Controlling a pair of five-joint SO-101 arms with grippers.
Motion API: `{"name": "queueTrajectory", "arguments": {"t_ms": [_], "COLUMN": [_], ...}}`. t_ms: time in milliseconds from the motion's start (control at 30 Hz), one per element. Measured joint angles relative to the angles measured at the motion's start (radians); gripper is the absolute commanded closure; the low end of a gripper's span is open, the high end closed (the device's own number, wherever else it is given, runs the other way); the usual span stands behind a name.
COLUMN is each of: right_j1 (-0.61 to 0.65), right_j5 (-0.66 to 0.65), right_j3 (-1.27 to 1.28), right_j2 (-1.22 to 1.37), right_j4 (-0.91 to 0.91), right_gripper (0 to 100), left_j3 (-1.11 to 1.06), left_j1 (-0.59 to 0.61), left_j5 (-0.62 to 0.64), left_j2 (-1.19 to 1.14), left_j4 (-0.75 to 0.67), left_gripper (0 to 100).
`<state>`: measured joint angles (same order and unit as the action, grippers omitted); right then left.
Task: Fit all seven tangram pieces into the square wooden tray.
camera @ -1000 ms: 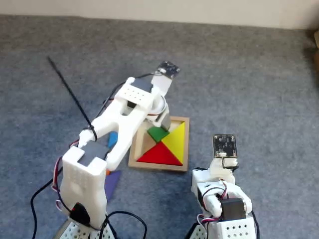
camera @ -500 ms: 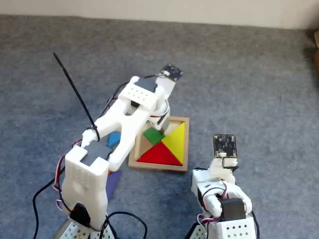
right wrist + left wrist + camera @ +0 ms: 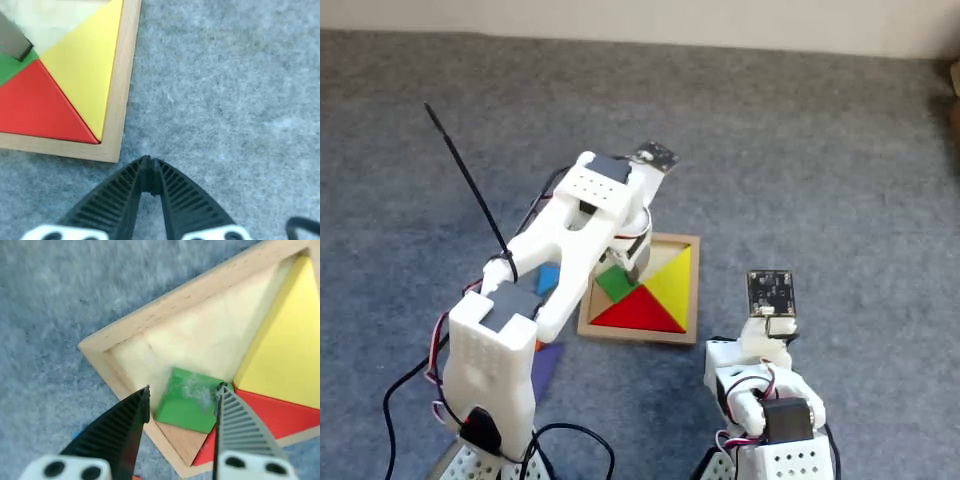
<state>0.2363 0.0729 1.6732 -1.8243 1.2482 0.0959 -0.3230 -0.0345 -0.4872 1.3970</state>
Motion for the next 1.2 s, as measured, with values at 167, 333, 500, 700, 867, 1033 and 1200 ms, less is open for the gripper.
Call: {"name": "queueTrajectory", "arguments": {"t_ms": [167,333,500,700,867,1033,1200], "right_j1": [0.000,0.000,0.000,0.000,0.000,0.000,0.000], "right_j5": [0.000,0.000,0.000,0.000,0.000,0.000,0.000], "right_j3": [0.000,0.000,0.000,0.000,0.000,0.000,0.000], "right_j2": [0.000,0.000,0.000,0.000,0.000,0.000,0.000], "right_j4": [0.000,0.000,0.000,0.000,0.000,0.000,0.000], "right_gripper": [99.2,99.2,99.2,99.2,99.2,99.2,99.2], "left_j3": [-0.012,-0.012,-0.012,-0.123,-0.295,-0.420,-0.460], "left_j1": [-0.003,0.041,0.160,0.285,0.307,0.319,0.358], "left_j5": [0.000,-0.003,-0.068,-0.253,-0.331,-0.396,-0.402], "left_j2": [0.092,0.273,0.356,0.356,0.359,0.359,0.373], "left_j4": [0.032,0.098,0.153,0.144,0.012,-0.086,-0.104], "left_gripper": [79,79,79,79,79,79,79]}}
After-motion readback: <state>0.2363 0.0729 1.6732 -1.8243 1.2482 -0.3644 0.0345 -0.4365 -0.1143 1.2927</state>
